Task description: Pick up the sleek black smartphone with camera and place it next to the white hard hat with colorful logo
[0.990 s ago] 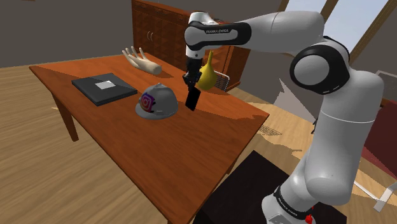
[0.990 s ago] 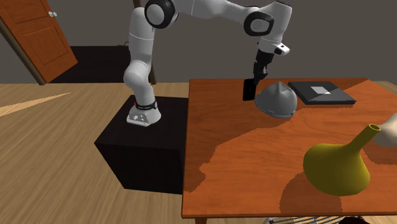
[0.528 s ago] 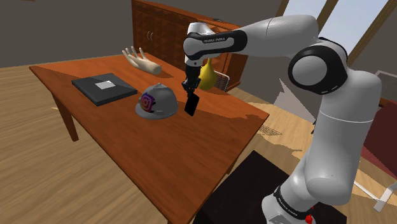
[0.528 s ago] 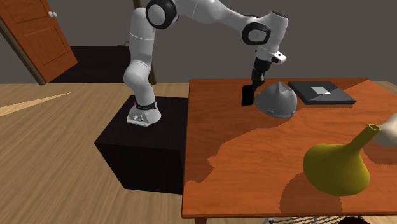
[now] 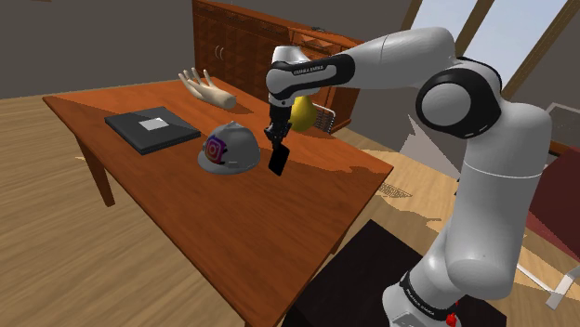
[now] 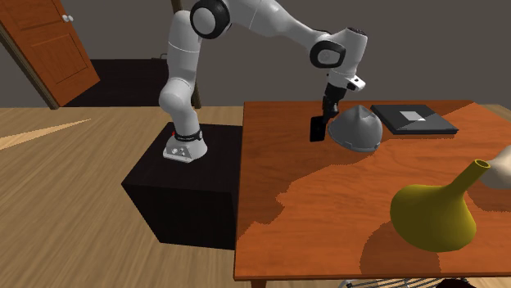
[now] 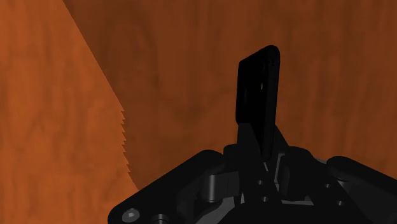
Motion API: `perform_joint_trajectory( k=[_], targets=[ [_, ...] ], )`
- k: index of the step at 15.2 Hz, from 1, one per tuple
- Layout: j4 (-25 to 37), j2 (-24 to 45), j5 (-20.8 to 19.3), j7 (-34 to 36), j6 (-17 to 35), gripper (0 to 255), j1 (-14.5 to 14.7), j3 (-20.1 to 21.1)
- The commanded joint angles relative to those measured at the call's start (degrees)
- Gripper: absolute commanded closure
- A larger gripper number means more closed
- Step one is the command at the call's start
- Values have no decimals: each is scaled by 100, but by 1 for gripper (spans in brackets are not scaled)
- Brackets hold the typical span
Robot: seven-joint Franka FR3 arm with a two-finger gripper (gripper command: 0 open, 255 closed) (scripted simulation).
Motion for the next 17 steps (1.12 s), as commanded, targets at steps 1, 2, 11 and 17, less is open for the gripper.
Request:
perform_joint_trajectory(
  k=[1,2,11,17],
  targets=[
    [-14,1,1,0,18,255,1,0],
    [-14,1,1,0,18,255,1,0],
    [-14,1,1,0,18,0,1,0],
    [576,-101,-28,22,-673,0,-9,-14]
  ],
)
